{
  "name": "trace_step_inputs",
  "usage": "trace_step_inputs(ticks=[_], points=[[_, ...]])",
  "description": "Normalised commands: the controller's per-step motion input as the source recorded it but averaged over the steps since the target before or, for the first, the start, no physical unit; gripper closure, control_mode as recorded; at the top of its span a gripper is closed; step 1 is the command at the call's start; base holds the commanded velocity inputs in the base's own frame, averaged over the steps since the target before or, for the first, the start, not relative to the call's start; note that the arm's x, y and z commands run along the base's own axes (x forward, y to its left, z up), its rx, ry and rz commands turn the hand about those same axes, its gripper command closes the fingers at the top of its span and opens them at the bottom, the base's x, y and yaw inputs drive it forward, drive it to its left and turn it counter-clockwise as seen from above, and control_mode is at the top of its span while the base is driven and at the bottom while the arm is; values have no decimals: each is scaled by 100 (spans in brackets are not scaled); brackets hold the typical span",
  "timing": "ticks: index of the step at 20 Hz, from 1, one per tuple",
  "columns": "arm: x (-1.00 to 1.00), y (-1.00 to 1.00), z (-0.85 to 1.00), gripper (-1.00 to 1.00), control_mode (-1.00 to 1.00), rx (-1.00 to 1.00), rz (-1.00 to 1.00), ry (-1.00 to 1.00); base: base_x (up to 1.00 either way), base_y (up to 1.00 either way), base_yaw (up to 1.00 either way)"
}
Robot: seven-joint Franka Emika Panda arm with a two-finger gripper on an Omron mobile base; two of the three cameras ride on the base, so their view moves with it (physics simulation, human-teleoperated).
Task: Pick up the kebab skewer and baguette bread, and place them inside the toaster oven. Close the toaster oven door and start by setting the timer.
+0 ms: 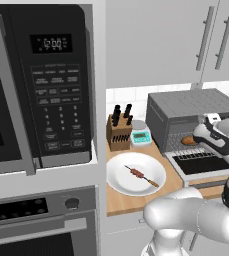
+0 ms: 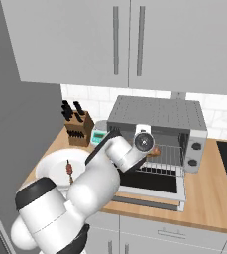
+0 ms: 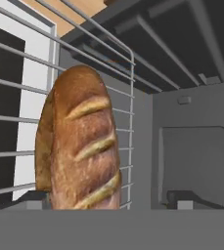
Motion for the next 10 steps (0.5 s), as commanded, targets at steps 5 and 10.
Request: trace_step_inputs(ticks=[5, 10], points=[[-10, -2, 7, -100, -100, 0, -1, 0, 0, 0, 0], [-97, -8, 37, -100, -100, 0, -18, 4, 0, 0, 0]])
